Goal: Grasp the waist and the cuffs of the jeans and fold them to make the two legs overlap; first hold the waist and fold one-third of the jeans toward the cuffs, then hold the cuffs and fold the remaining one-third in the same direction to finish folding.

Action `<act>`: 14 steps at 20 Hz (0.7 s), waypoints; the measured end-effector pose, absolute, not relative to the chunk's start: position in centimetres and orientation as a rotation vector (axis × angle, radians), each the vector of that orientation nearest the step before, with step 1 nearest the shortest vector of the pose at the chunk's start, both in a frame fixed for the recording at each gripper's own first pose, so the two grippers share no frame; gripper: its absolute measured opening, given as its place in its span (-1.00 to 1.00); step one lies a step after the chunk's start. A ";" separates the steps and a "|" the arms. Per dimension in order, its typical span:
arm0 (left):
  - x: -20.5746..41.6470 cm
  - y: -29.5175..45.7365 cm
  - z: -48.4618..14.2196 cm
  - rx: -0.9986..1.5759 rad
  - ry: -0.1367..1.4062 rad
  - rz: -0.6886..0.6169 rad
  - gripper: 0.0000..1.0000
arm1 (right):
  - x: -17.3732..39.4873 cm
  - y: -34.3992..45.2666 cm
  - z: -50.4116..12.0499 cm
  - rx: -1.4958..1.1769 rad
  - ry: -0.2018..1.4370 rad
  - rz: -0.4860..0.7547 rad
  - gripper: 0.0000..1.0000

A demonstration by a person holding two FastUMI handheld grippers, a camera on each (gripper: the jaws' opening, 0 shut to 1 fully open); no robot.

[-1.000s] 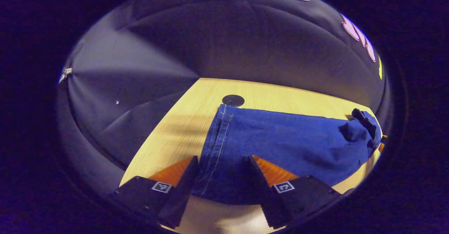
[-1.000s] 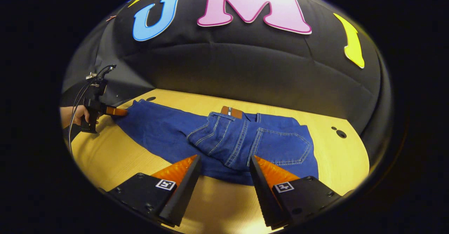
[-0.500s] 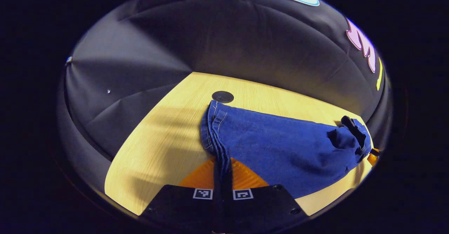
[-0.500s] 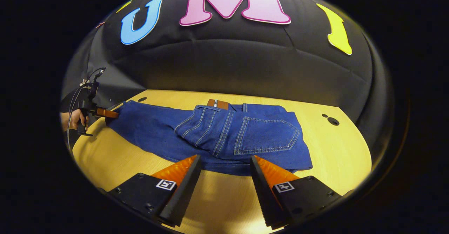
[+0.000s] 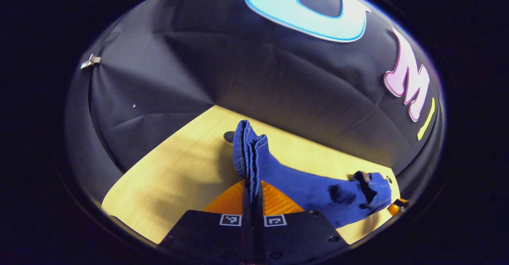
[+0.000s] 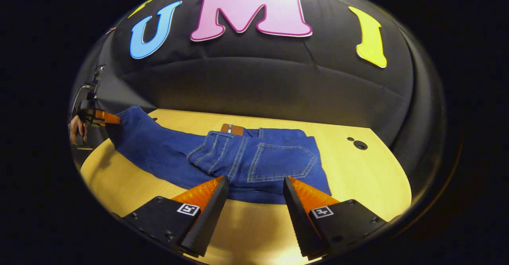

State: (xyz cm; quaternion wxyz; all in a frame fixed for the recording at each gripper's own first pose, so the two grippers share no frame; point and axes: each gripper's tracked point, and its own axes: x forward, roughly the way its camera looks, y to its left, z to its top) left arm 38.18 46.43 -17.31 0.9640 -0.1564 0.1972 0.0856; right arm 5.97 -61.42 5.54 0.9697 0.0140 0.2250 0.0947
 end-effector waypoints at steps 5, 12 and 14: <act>36.6 39.9 -10.7 -0.360 0.338 0.107 -0.88 | 5.2 -65.9 6.6 0.010 0.445 0.116 0.72; 39.8 20.0 -5.5 -0.363 0.306 -0.101 -0.89 | 2.6 -72.7 9.6 0.046 0.414 0.028 0.70; 41.2 13.9 -6.2 -0.372 0.320 -0.167 -0.89 | 1.3 -75.1 9.4 0.034 0.424 -0.006 0.70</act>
